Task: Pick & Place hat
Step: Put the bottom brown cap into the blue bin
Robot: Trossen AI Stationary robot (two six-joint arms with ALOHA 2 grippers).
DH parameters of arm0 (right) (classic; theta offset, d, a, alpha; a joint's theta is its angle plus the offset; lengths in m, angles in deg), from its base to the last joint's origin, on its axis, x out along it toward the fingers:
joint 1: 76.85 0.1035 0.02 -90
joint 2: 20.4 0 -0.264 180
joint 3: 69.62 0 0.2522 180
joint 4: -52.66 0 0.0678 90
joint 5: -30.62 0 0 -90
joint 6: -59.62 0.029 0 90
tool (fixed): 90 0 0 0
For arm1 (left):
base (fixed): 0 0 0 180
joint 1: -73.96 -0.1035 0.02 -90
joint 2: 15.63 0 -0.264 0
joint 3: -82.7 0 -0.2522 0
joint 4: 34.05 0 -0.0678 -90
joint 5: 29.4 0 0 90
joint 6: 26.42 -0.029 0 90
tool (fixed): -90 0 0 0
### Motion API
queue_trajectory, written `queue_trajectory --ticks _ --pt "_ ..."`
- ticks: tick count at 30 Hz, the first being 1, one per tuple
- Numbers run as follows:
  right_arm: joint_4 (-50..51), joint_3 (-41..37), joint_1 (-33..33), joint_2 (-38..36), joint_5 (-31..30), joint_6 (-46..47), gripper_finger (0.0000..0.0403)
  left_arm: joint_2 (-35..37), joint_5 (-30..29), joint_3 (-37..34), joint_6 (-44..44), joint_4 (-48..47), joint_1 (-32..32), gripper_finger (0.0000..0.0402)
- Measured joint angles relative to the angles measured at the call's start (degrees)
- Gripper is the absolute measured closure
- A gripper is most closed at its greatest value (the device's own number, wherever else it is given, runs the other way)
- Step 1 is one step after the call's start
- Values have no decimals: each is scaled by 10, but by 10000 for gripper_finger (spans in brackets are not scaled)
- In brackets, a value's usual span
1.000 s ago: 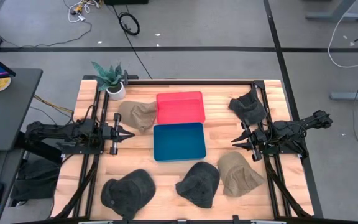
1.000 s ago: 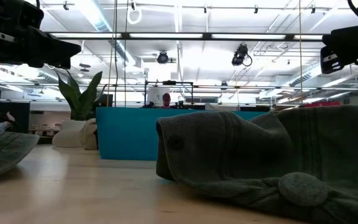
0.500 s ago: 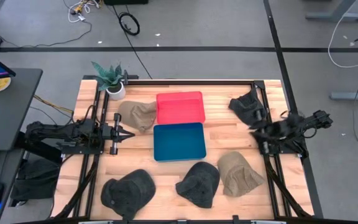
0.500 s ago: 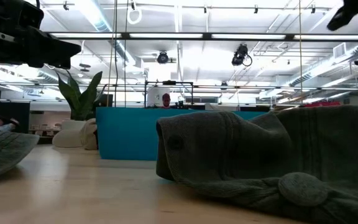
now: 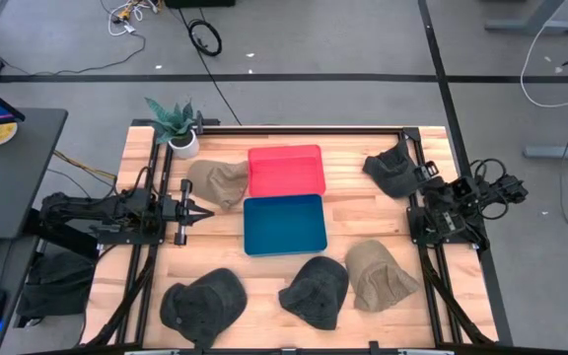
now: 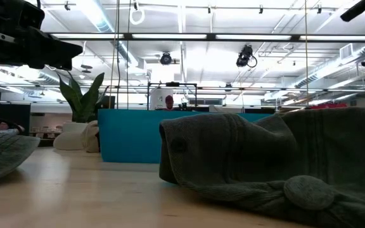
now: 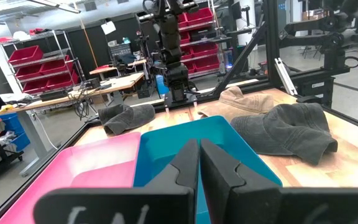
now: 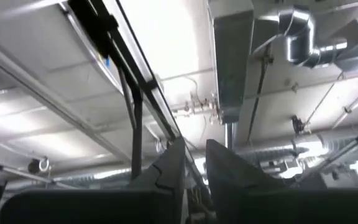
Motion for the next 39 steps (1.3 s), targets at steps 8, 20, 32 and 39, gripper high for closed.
queue_trajectory --ticks 8,20,32,39 --pt "389 227 -1 41 -10 -50 332 0 0 0 0 0 0 383" --pt "605 553 -1 215 -67 31 332 0 0 0 0 0 0 383" --pt "532 563 -1 219 -67 46 332 0 0 0 0 0 0 383" --pt "519 563 -1 218 -68 60 332 0 0 0 0 0 0 383"
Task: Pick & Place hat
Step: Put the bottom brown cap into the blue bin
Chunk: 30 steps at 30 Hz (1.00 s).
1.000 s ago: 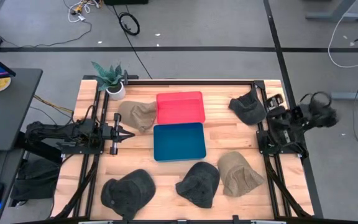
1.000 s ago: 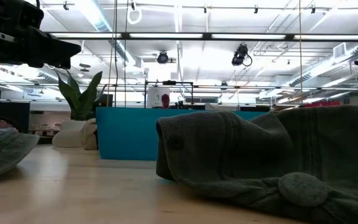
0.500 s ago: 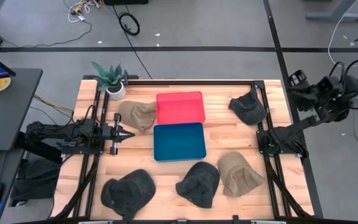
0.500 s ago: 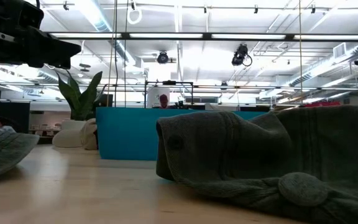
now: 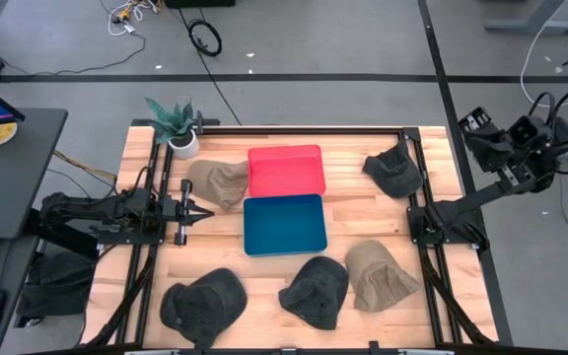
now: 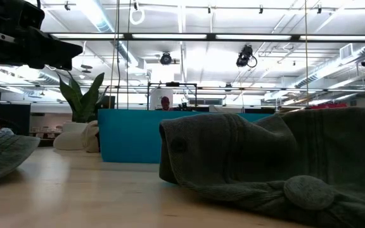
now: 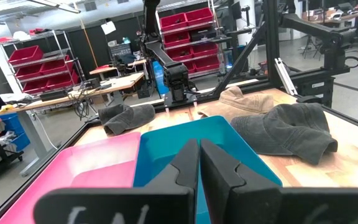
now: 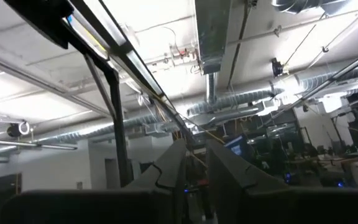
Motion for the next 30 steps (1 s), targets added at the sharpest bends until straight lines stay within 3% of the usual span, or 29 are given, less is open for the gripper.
queue_trajectory --ticks 11,15,17,21,30 --pt "-68 -1 0 43 1 -32 332 0 0 0 0 0 0 383" --pt "-93 14 0 73 33 -63 332 0 0 0 0 0 0 383" --pt "-26 50 0 92 36 -64 332 0 0 0 0 0 0 383" --pt "220 161 0 146 33 -48 332 0 0 0 0 0 0 383" --pt "707 362 0 293 52 92 332 0 0 0 0 0 0 383"
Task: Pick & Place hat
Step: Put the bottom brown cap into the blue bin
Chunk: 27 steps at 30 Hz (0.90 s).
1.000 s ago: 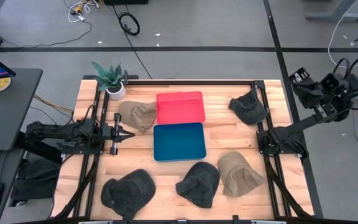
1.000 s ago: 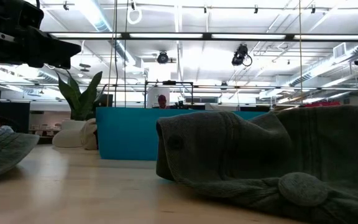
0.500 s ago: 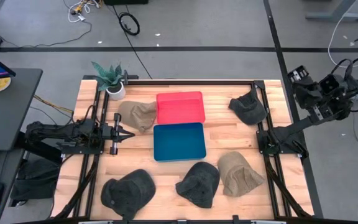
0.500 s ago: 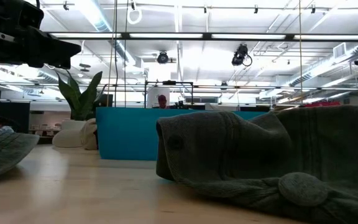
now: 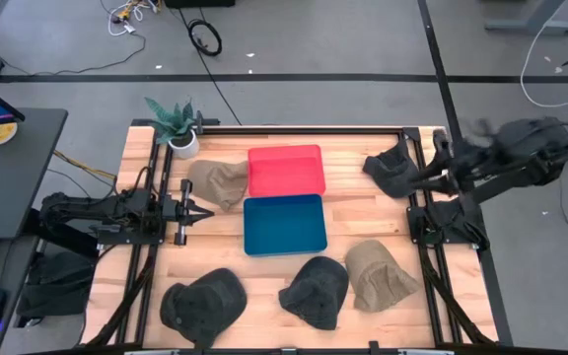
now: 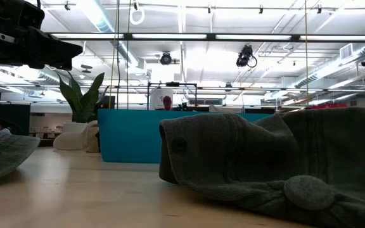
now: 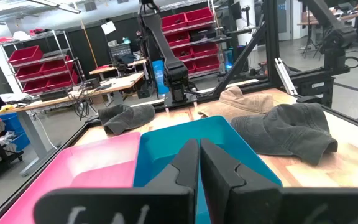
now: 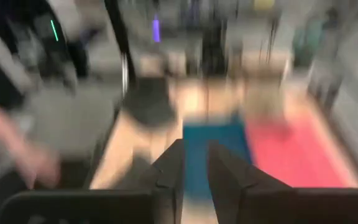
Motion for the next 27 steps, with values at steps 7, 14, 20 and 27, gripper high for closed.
queue_trajectory --ticks 7,14,20,27 --pt "201 -31 27 73 24 98 332 0 0 0 0 0 0 383" --pt "160 -146 133 135 27 120 332 0 0 0 0 0 0 383" --pt "56 -251 213 159 25 194 332 0 0 0 0 0 0 383" --pt "-20 -331 233 157 51 238 332 0 0 0 0 0 0 383"
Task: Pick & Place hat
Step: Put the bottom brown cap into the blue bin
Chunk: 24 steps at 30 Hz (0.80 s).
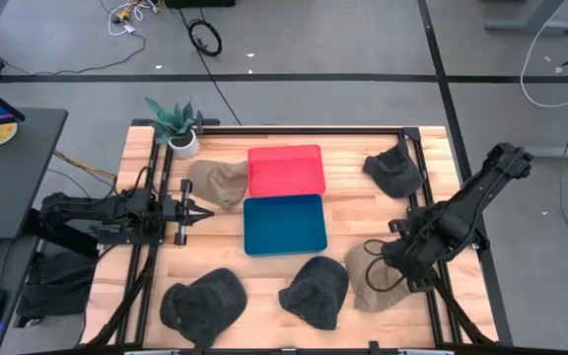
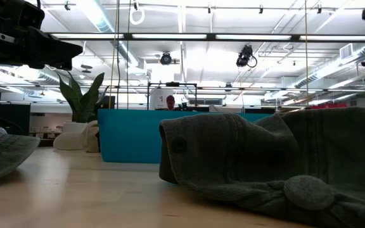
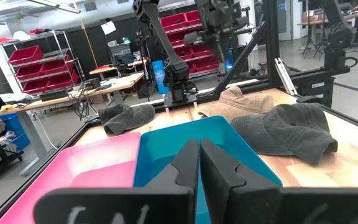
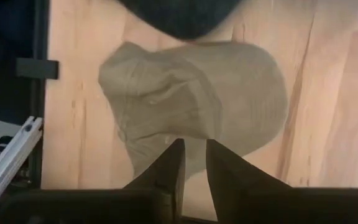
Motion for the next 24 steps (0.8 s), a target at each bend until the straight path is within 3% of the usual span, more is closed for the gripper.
queue_trajectory --ticks 9,20,24 --pt "-19 -96 0 0 -2 -1 319 0 0 0 0 0 0 383" --pt "-170 -199 -5 0 17 -17 181 0 0 0 0 0 0 383" --pt "-225 -225 -8 0 26 -13 160 0 0 0 0 0 0 383"
